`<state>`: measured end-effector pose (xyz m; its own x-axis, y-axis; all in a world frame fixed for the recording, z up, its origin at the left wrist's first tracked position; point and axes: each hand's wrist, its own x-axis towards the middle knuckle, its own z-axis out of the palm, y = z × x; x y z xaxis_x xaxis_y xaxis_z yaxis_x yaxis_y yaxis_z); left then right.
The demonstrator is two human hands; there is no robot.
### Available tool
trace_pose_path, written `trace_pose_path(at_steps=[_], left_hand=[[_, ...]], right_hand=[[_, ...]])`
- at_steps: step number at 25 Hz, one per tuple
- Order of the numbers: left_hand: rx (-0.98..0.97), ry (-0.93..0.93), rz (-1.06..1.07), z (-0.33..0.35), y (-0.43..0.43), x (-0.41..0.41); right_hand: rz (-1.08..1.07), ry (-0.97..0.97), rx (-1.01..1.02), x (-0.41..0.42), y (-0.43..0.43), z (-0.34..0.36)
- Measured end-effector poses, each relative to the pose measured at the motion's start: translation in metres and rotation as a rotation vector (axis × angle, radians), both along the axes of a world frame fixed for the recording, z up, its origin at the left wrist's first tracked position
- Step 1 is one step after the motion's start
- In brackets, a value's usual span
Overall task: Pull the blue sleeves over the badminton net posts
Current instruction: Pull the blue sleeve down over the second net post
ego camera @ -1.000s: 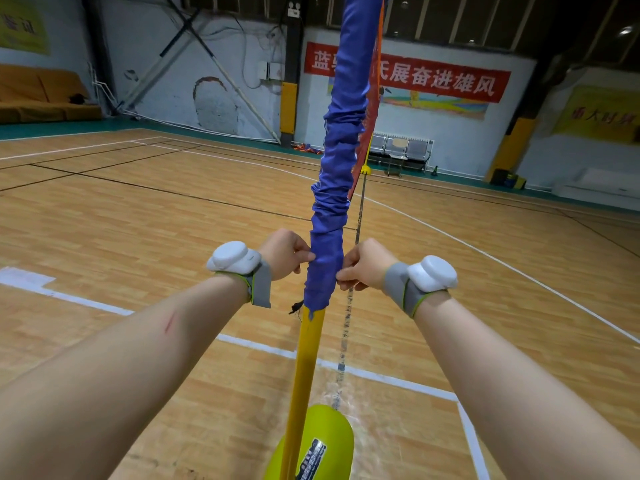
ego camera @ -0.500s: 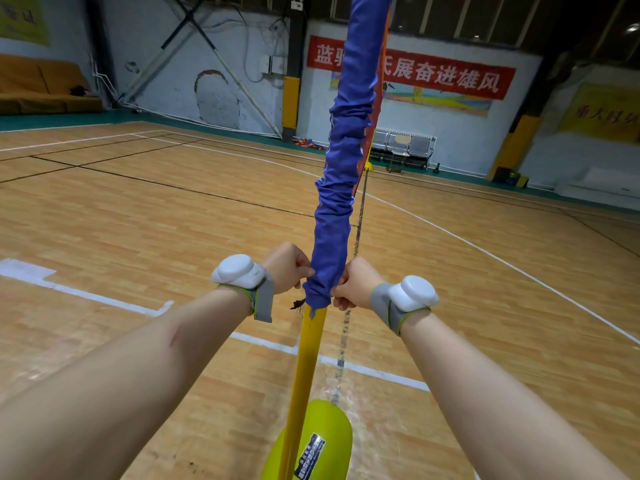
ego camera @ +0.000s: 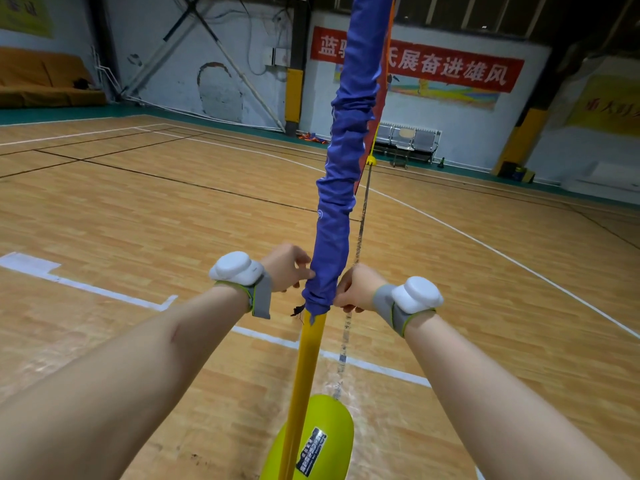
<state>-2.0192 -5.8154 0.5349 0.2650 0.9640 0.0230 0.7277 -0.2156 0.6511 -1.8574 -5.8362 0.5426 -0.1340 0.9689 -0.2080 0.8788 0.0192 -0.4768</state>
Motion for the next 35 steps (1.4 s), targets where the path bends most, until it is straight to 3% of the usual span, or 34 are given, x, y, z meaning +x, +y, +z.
trace_pose_path(at_steps=[3, 12, 35], left_hand=[[0.103, -0.073, -0.016, 0.013, 0.002, -0.001], [0.080, 0.008, 0.025, 0.016, 0.007, 0.003], [-0.078, 0.144, -0.020, -0.036, 0.009, 0.002]], right_hand=[[-0.024, 0.086, 0.067, 0.006, -0.005, 0.021], [-0.115, 0.060, 0.257, 0.004, -0.002, 0.018], [-0.104, -0.001, 0.059, -0.004, 0.015, -0.033]])
